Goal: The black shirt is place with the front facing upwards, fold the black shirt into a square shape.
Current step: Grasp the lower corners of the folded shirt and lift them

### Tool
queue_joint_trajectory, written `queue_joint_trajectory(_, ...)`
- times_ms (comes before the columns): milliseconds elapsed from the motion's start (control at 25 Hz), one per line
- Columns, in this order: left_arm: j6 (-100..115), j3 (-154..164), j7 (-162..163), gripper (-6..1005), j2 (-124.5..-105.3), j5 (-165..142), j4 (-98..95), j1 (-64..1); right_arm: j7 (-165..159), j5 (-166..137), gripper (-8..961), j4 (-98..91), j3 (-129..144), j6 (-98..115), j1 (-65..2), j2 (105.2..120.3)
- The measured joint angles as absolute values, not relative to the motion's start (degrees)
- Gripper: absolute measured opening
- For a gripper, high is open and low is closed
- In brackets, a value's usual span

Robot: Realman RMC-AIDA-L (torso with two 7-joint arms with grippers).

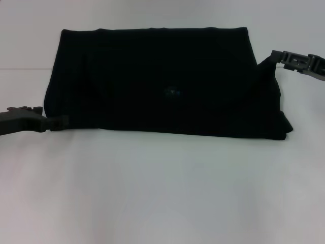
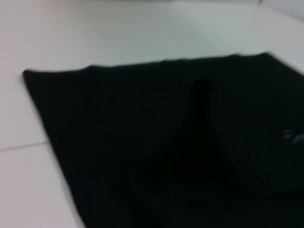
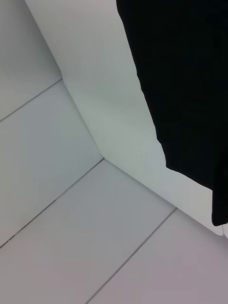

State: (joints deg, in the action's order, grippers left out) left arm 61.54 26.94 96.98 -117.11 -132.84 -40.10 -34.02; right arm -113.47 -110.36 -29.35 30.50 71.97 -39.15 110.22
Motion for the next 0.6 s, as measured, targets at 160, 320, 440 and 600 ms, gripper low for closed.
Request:
queue_joint_trajectory(160, 56.4, 27.1, 100.1, 901, -117.52, -138.4, -37.7, -37.1, -114.0, -110.3, 874, -29.2, 30.7, 71.0, -39.6, 110.31)
queue_joint_trajectory(320, 54.4, 27.2, 101.0, 902, -117.23, -140.8, -35.7, -38.9, -114.0, -110.3, 874, -29.0, 30.6, 70.8, -39.7, 110.39)
queue_joint_trajectory(440, 54.1, 27.2, 101.1, 902, -117.11, -140.8, -35.5, -39.1, -114.1, -110.3, 874, -29.0, 30.5, 70.8, -39.7, 110.39)
queue_joint_trajectory(600, 54.1, 28.2, 102.3, 901, -116.77, -141.0, -35.4, -39.2, -114.2, -110.3, 874, -29.0, 30.5, 70.4, -39.7, 110.39)
